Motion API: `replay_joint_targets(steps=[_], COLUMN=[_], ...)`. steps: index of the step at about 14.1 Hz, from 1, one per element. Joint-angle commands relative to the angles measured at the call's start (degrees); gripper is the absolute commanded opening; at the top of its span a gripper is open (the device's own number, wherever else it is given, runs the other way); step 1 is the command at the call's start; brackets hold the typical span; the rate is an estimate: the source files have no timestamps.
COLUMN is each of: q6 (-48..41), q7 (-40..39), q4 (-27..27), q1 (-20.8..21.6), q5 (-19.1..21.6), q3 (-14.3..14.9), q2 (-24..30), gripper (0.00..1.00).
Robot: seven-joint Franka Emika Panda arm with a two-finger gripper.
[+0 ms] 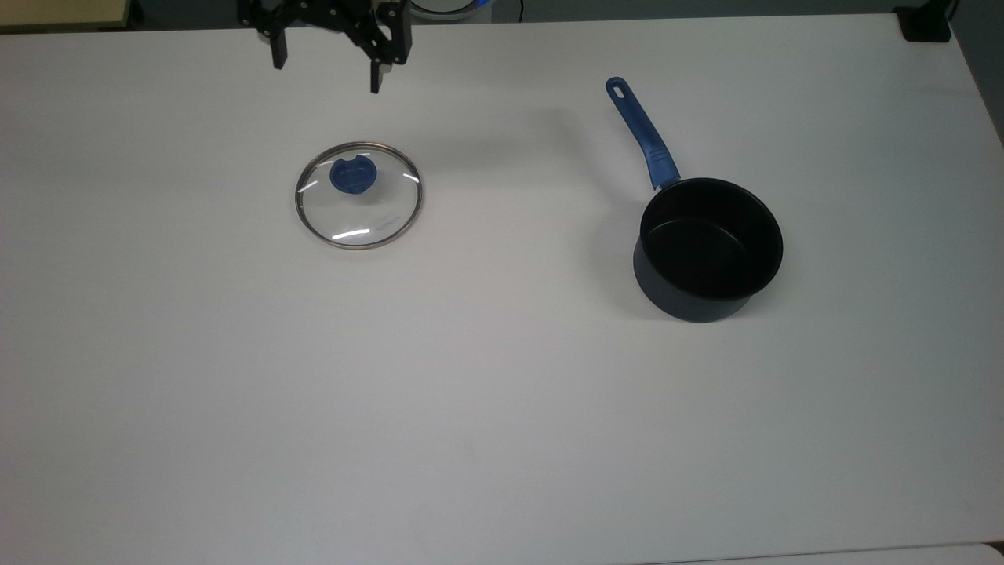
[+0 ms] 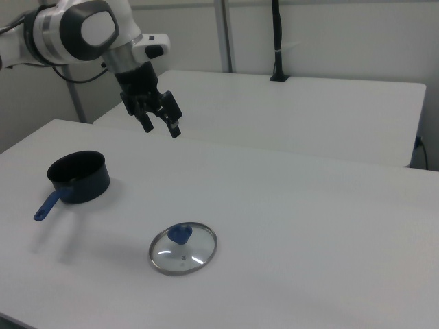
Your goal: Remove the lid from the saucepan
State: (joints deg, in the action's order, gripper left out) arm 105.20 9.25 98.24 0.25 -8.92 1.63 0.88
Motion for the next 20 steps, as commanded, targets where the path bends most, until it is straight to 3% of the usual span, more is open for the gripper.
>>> replay_joint_targets(steps=[1, 3, 7, 9, 12, 16, 20], q6=[-1.1, -1.3, -8.1, -10.8, -10.9, -10.5, -10.5], q7=[-0.3, -4.7, -8.1, -6.2, -6.7, -7.1, -11.4], q4=[0.6, -1.5, -6.2, -7.6, -7.8, -7.7, -7.7], q1=[1.3, 1.2, 0.1, -0.9, -0.8, -0.1, -0.1], q5=[1.5, 2.3, 11.2, 18.9, 18.3, 13.1, 13.1], q3=[0.7, 0.7, 0.8, 0.9, 0.8, 0.1, 0.1], q2=[0.8, 0.5, -0.2, -0.4, 0.1, 0.0, 0.0], gripper=[1.00, 1.00, 1.00, 1.00, 1.00, 1.00, 1.00])
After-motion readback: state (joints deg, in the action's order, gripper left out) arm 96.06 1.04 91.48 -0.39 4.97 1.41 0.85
